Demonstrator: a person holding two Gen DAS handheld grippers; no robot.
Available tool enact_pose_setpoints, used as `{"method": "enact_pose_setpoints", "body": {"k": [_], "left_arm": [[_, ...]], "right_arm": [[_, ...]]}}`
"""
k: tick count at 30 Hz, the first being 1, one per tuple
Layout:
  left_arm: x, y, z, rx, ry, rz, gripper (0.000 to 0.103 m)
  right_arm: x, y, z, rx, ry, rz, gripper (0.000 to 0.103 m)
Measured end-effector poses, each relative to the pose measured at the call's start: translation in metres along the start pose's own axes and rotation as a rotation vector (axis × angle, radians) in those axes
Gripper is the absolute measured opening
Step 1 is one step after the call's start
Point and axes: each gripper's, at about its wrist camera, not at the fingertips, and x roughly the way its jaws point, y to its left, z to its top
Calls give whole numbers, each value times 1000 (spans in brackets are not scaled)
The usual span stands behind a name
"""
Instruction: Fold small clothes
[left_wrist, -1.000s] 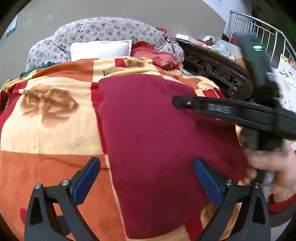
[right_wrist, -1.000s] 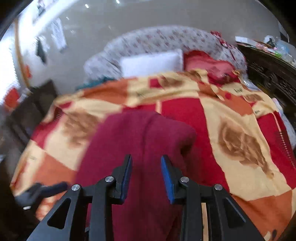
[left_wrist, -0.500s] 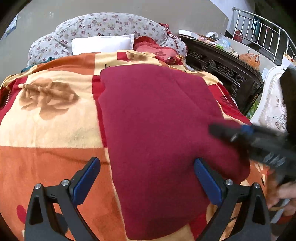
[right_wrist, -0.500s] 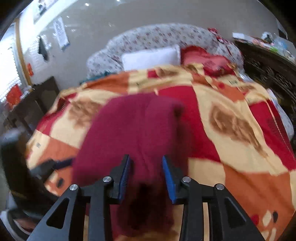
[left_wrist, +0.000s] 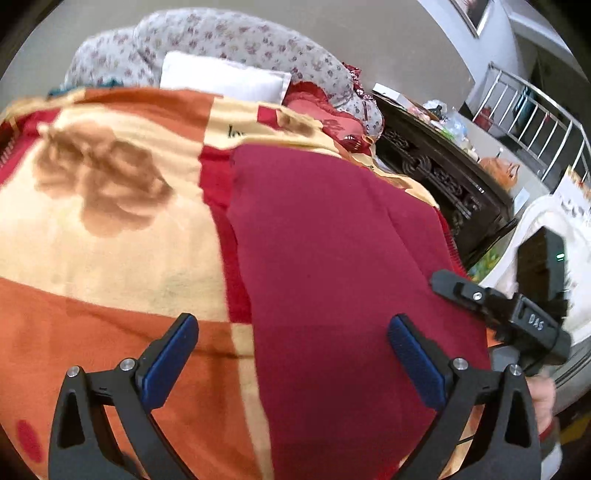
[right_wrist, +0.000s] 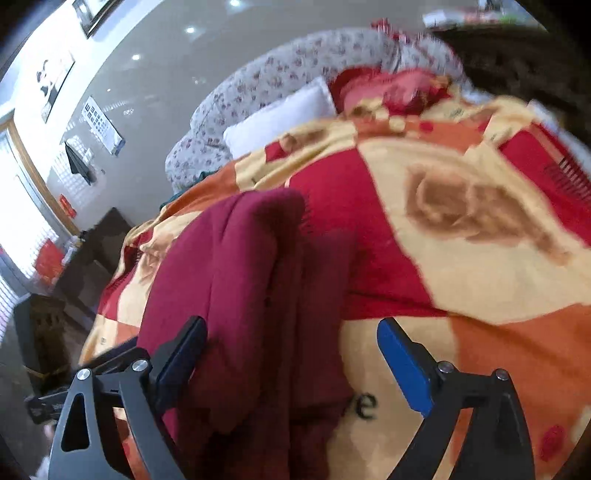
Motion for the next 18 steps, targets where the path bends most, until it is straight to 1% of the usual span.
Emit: {"method": "enact_pose_setpoints", "body": {"k": [2, 3, 4, 5, 6, 7, 8, 9, 10, 11, 14, 15, 18], "left_arm": [[11, 2, 0, -37, 21, -45, 103], [18, 3, -1, -57, 38, -81, 103], [29, 1, -2, -70, 75, -125, 97], [32, 0, -3, -69, 87, -135, 88], [33, -5, -4, -48, 86, -120, 80], [30, -7, -5, -37, 79, -111, 74], [21, -12, -6, -13, 73, -112, 71], [14, -14, -7, 1, 70, -116, 65], [1, -17, -9, 17, 66, -115, 62], [-13, -19, -12, 23, 63, -109, 62], [-51, -24, -23, 34, 60, -76, 62], [-71, -24, -32, 40, 68, -57, 62], [-104, -19, -53, 32, 99, 6, 62]], "right_arm": [[18, -3, 1, 19, 41, 74, 96], [24, 0, 1, -4, 31, 69, 90], [28, 4, 0, -32, 24, 60, 84], [29, 7, 1, -40, 18, 52, 71], [27, 10, 1, -36, 16, 56, 60], [23, 13, 1, -27, 20, 69, 55], [18, 17, 1, -26, 21, 88, 50], [13, 21, 0, -36, 13, 95, 49], [7, 27, -2, -51, 8, 93, 49], [1, 34, -5, -65, 7, 93, 49], [-19, 55, -18, -66, 13, 149, 49], [-25, 64, -24, -76, 19, 161, 49], [-34, 90, -50, -75, 78, 197, 49]]}}
